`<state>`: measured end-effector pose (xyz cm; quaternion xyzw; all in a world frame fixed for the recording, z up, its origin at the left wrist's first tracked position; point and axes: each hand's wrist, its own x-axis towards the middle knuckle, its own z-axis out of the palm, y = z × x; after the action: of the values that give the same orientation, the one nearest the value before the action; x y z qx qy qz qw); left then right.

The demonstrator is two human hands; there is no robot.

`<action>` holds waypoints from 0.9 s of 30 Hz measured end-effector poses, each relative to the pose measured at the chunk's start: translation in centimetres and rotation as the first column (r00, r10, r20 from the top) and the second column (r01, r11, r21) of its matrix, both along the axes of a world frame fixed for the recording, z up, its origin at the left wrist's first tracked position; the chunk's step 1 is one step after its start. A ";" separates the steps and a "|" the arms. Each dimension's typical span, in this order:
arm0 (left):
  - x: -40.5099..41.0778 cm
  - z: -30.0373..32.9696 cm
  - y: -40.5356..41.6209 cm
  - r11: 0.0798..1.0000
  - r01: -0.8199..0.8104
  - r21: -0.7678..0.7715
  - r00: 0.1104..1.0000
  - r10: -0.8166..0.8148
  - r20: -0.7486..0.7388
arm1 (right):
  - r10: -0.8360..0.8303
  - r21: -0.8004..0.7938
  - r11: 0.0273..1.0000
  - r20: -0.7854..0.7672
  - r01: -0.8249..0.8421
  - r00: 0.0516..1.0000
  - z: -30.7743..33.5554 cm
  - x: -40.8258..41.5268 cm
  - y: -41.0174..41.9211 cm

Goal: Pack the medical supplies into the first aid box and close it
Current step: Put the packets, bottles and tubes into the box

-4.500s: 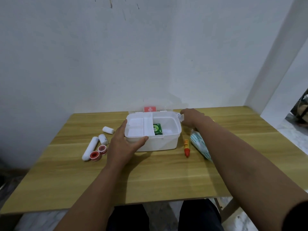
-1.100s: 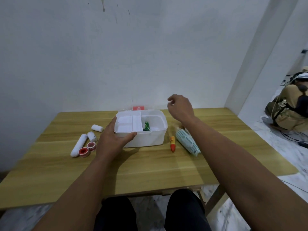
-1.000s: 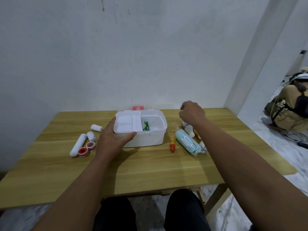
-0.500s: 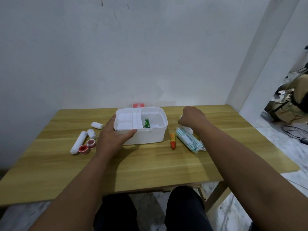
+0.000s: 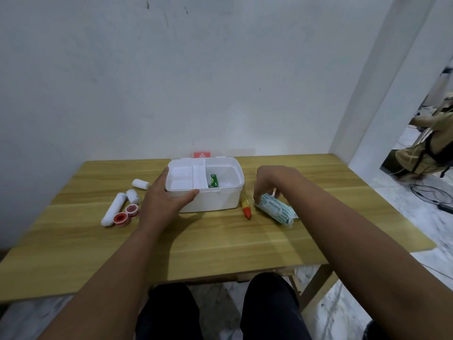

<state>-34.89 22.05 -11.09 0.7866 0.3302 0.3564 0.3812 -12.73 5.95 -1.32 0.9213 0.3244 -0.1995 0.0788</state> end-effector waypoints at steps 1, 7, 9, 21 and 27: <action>0.0 0.0 0.0 1.000 0.006 0.000 1.000 -0.006 0.001 | 0.025 -0.015 1.000 0.034 -0.025 0.999 -0.2 -0.2 -0.1; -0.1 0.1 -0.1 1.000 0.003 -0.006 1.000 -0.003 0.005 | 0.066 -0.058 0.997 0.103 -0.060 0.992 -0.4 -0.9 0.0; -0.1 0.1 -0.1 1.000 0.002 -0.011 1.000 -0.002 0.009 | 0.060 -0.035 0.998 0.098 -0.057 0.993 0.1 -0.8 0.1; 0.0 -0.2 0.2 1.000 -0.019 -0.005 1.000 0.018 -0.025 | 0.303 0.390 0.840 0.239 -0.378 0.922 7.5 -1.3 3.3; 0.2 -0.1 0.1 1.000 -0.028 0.015 0.999 0.028 -0.026 | 0.458 0.161 0.867 0.119 -0.472 0.881 5.0 -4.2 6.8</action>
<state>-34.71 22.13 -11.17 0.7893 0.3434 0.3537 0.3660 -16.93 12.80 3.64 0.8262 0.5506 -0.1082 0.0509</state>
